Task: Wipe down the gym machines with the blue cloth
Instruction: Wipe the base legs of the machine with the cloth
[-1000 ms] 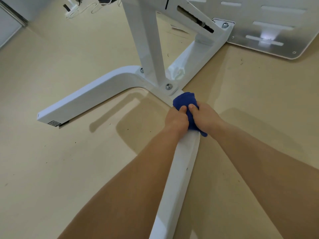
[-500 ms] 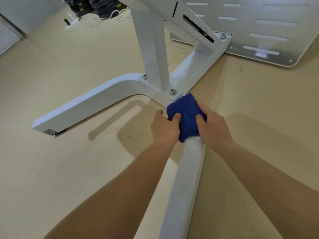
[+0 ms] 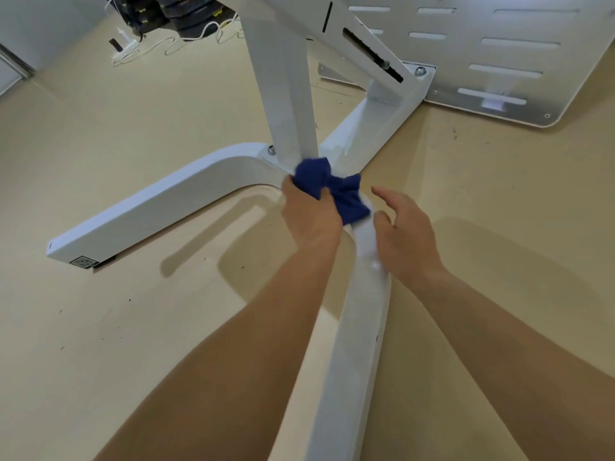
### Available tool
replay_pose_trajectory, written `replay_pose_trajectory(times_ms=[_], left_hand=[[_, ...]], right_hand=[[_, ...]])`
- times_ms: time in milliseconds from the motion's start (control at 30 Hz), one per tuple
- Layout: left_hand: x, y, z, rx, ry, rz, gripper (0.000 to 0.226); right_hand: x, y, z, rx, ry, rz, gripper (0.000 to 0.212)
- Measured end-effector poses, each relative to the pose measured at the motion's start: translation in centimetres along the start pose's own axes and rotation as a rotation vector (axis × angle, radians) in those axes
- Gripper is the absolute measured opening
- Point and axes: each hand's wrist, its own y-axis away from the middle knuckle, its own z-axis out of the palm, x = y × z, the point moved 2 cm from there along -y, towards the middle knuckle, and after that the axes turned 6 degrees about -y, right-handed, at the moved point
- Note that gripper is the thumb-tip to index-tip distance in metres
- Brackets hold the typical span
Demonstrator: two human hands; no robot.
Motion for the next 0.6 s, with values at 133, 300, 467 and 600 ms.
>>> replay_pose_trajectory(times_ms=[133, 300, 467, 600], left_hand=[[1.0, -2.4, 1.0, -0.017, -0.065, 0.069, 0.061], [0.2, -4.6, 4.9, -0.032, -0.196, -0.191, 0.087], [0.7, -7.9, 5.8, -0.169, -0.278, -0.284, 0.052], [0.0, -7.3, 5.2, -0.124, -0.1, -0.276, 0.049]], right_hand=[[0.2, -0.5, 2.6, -0.024, 0.048, 0.008, 0.047], [1.4, -1.1, 3.5, 0.067, 0.083, 0.05, 0.042], [1.6, -1.2, 3.4, 0.047, 0.076, 0.074, 0.044], [1.3, -1.2, 3.4, 0.048, 0.075, 0.086, 0.043]])
